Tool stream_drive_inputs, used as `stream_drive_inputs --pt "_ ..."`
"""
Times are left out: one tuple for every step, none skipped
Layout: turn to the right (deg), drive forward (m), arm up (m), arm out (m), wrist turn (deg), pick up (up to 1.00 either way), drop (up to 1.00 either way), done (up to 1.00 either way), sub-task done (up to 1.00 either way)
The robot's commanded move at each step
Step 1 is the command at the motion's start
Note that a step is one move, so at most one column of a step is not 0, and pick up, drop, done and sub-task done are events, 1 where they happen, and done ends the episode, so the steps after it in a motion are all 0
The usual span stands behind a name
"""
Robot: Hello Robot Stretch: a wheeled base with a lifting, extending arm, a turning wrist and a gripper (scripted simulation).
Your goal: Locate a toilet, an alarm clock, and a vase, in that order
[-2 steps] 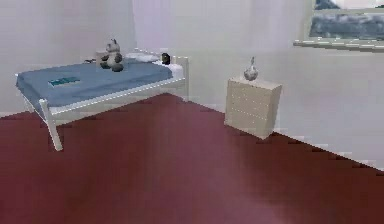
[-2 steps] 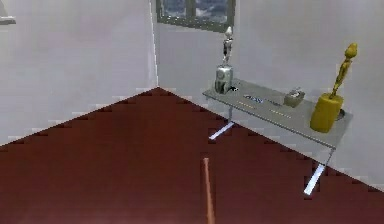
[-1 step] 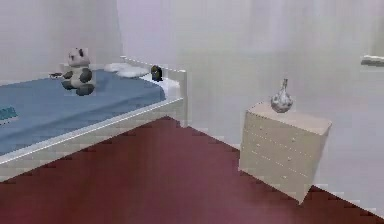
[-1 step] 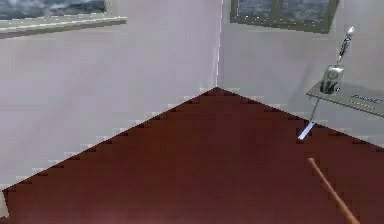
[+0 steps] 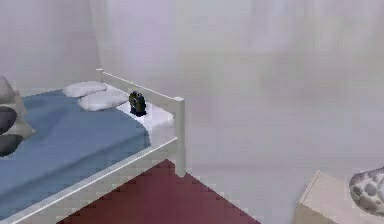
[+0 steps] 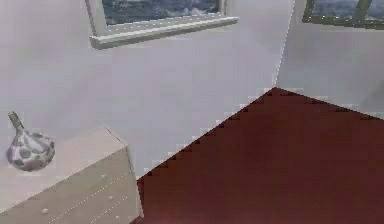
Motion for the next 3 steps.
stream_drive_inputs --pt "0.0 0.70 0.00 0.00 0.0 0.00 0.00 0.00 0.00" --pt "-24.0 0.00 0.00 0.00 0.0 0.00 0.00 0.00 0.00" --pt "0.0 0.00 0.00 0.00 0.0 0.00 0.00 0.00 1.00"
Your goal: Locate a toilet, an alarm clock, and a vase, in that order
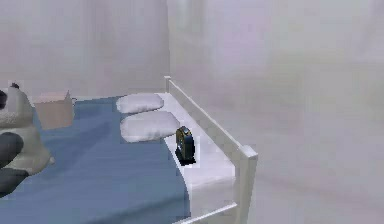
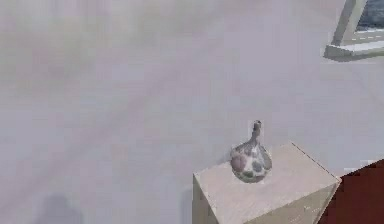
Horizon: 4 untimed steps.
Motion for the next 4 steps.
stream_drive_inputs --pt "-45.0 0.00 0.00 0.00 0.0 0.00 0.00 0.00 0.00" --pt "-45.0 0.00 0.00 0.00 0.0 0.00 0.00 0.00 0.00" --pt "-6.0 0.00 0.00 0.00 0.0 0.00 0.00 0.00 0.00" --pt "0.0 0.15 0.00 0.00 0.0 0.00 0.00 0.00 0.00"
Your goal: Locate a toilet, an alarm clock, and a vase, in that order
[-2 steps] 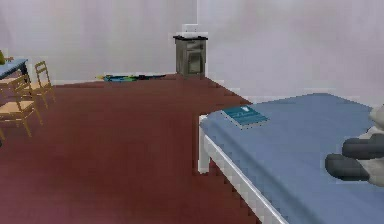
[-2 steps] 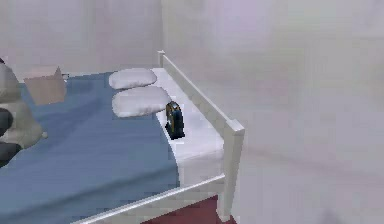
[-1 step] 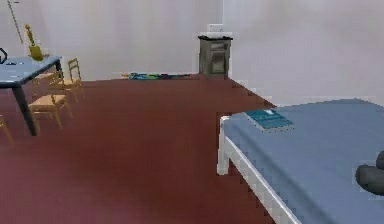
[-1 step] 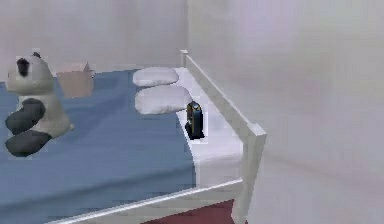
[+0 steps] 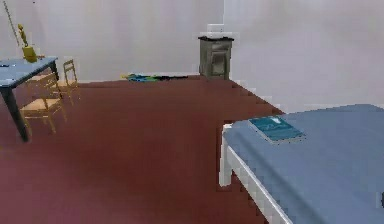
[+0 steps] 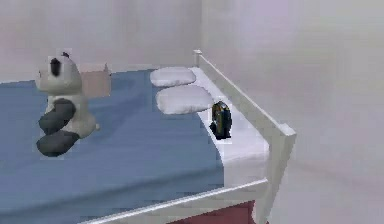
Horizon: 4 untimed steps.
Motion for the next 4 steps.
stream_drive_inputs --pt "-45.0 0.00 0.00 0.00 0.0 0.00 0.00 0.00 0.00" --pt "-45.0 0.00 0.00 0.00 0.0 0.00 0.00 0.00 0.00" --pt "-45.0 0.00 0.00 0.00 0.0 0.00 0.00 0.00 0.00" --pt "-18.0 0.00 0.00 0.00 0.0 0.00 0.00 0.00 0.00"
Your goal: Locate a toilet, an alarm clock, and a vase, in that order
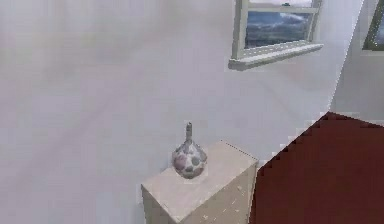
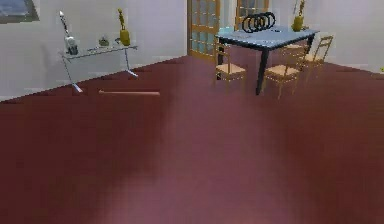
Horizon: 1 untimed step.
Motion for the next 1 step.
stream_drive_inputs --pt "0.0 0.00 0.00 0.00 0.0 0.00 0.00 1.00 0.00"
